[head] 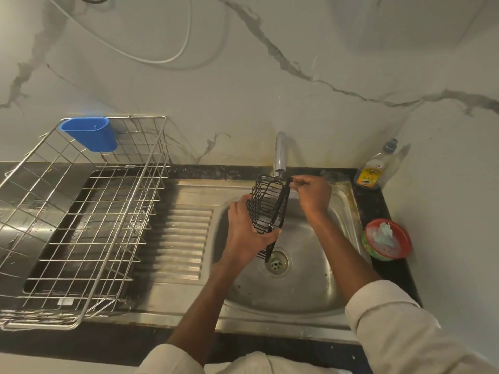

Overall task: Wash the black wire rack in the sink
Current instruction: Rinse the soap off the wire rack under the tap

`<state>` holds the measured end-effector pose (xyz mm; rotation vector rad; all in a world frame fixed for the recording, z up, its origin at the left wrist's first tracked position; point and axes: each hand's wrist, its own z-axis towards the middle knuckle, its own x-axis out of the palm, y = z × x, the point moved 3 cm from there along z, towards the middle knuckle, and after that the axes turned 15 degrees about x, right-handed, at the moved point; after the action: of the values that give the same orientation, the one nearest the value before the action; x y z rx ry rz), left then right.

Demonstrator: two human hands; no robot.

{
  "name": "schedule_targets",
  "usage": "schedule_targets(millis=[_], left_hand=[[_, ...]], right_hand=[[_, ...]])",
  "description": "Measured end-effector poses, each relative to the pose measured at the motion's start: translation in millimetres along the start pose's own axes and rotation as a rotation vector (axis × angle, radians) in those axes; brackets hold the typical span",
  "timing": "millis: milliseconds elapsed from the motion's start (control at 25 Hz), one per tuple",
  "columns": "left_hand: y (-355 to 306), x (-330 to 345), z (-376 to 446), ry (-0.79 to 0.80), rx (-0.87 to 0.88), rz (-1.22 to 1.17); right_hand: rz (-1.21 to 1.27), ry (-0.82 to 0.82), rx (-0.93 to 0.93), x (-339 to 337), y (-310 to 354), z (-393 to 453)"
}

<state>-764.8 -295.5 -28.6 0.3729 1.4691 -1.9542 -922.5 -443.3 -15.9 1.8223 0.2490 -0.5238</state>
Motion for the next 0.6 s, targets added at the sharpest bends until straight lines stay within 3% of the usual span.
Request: schedule_targets(millis=[600], left_hand=[[-12.6, 5.9, -4.9, -0.003, 0.068, -0.016]], right_hand=[[0.045, 0.006, -0.010, -25.3, -6.8, -4.1]])
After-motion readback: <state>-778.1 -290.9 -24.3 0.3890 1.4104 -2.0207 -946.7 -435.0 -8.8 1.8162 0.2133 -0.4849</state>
